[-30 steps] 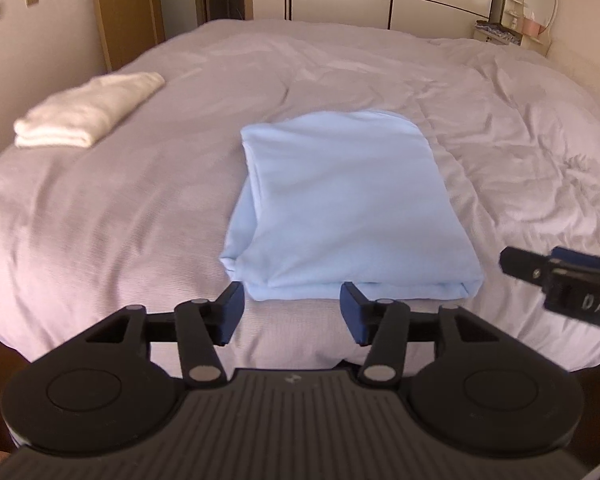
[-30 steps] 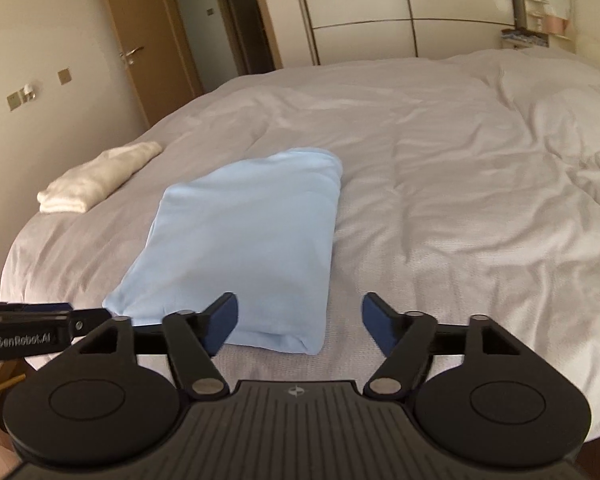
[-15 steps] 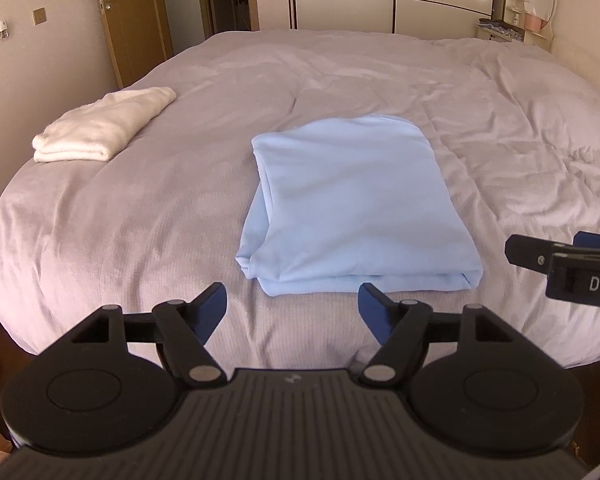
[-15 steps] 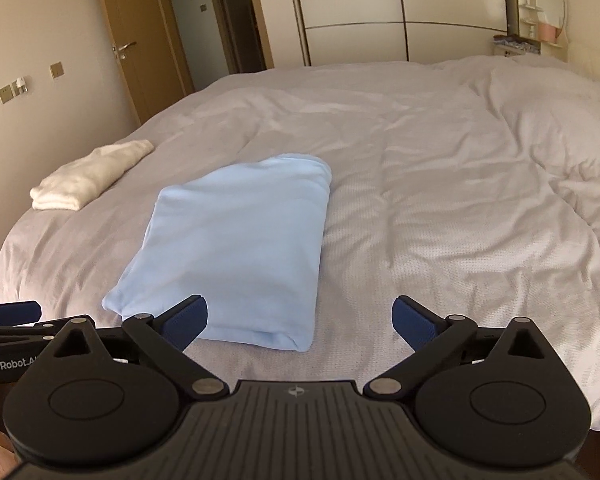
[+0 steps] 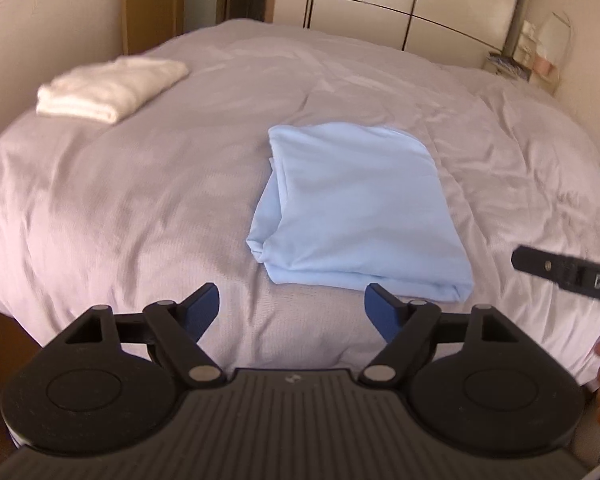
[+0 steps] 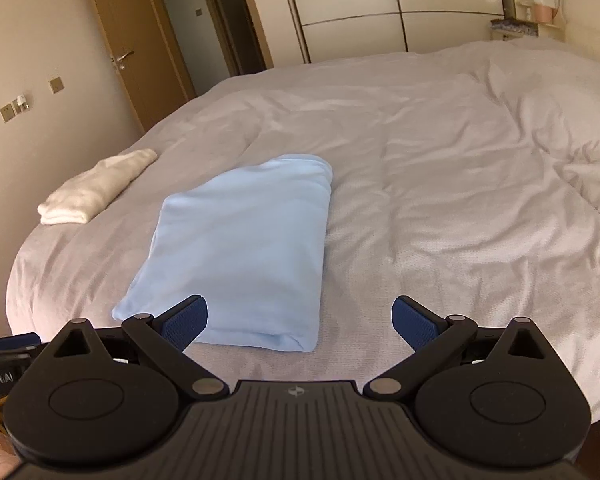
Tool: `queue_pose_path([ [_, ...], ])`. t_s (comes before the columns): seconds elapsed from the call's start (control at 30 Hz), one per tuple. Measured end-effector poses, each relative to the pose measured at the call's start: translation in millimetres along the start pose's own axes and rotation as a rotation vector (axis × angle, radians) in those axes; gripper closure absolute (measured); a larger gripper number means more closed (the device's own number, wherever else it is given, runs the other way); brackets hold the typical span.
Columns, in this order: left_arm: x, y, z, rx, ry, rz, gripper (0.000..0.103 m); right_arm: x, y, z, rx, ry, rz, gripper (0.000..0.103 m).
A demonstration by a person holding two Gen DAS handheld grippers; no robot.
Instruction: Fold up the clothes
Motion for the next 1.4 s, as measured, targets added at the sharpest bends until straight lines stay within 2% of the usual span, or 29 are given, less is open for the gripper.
queue_pose_path([
  [0.13,-2,-14,-11,-0.029,0.094,-0.044,0.026,-2,-8,3,-0.004,-0.023,-0.013,0.002],
  [0.5,-2,-47,-6,-0.069,0.129,-0.090,0.026,-5,-39,-3,-0.034,0.002,-0.059,0.002],
  [0.77,-14,-62,-12,-0.104,0.266,-0.131,0.026,-4,-58,-9,-0.040,0.033,-0.083,0.002],
  [0.87,-19,-69,-19,-0.137,0.370,-0.137,0.026,-6,-64,-9,-0.035,0.028,-0.095,0.002],
  [0.93,-24,-75,-27,-0.176,0.476,-0.134,0.026,-8,-67,-7,-0.026,0.017,-0.102,0.002],
  [1.0,-32,-82,-39,-0.222,0.613,-0.124,0.026,-11,-70,-1,-0.003,-0.035,-0.109,0.002],
  [1.1,-47,-92,-56,-0.252,0.768,-0.111,0.026,-15,-75,15,0.054,-0.186,-0.121,0.002],
  [1.2,-61,-102,-67,-0.261,0.880,-0.104,0.026,-20,-77,31,0.126,-0.357,-0.121,0.002],
  [1.3,-65,-109,-74,-0.299,0.966,-0.072,0.026,-21,-81,39,0.150,-0.423,-0.116,0.002],
  [1.4,-62,-115,-74,-0.340,1.003,-0.032,0.029,-21,-85,47,0.174,-0.488,-0.111,0.002],
])
Point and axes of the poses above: each gripper's, at about its wrist camera, not at the fingertips, and y roughly against the way its jaws point, z to its right, x to its top, the point moved 6 cm from there along -y, roughly the way its jaws point, and after that the axes turned 10 degrees about z, right-handed, at the moved point
